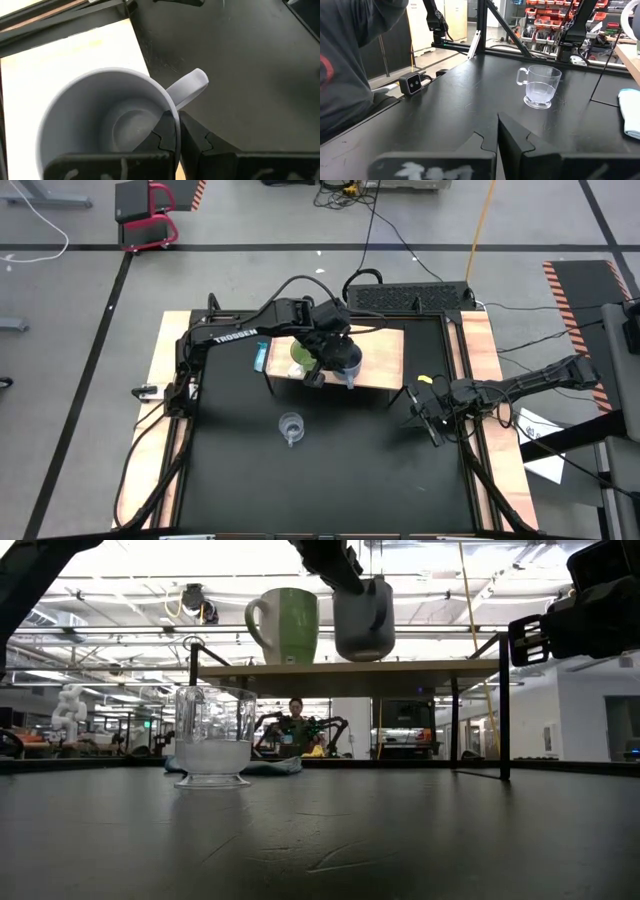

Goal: Stack small to large cups/mugs on shelf
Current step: Put the gray cup on the shelf

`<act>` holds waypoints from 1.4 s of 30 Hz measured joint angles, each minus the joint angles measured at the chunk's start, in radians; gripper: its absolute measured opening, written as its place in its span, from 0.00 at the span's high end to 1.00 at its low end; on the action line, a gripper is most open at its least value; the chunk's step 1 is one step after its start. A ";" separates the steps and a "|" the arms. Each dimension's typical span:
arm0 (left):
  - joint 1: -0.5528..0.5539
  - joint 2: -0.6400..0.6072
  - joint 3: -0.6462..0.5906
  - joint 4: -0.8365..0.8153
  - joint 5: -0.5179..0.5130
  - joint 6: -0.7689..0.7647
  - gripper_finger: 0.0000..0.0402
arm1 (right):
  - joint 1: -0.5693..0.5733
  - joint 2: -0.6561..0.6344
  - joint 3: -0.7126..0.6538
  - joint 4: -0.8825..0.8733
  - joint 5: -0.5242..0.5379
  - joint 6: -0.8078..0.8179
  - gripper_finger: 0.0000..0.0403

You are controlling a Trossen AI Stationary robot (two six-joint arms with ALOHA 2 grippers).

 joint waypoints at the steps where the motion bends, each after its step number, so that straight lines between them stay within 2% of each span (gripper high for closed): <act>1: -0.001 0.004 0.000 0.000 -0.002 0.004 0.99 | 0.000 0.000 0.000 0.000 0.000 0.004 1.00; 23: 0.000 0.037 -0.004 0.012 -0.005 0.037 0.99 | 0.000 0.000 0.000 0.000 0.000 0.012 1.00; 30: -0.008 0.037 -0.004 0.007 -0.049 0.036 0.98 | 0.000 0.000 0.000 0.001 0.000 0.012 1.00; 42: -0.006 0.038 -0.005 0.003 -0.056 0.013 0.88 | 0.000 0.000 0.000 0.001 0.000 0.014 1.00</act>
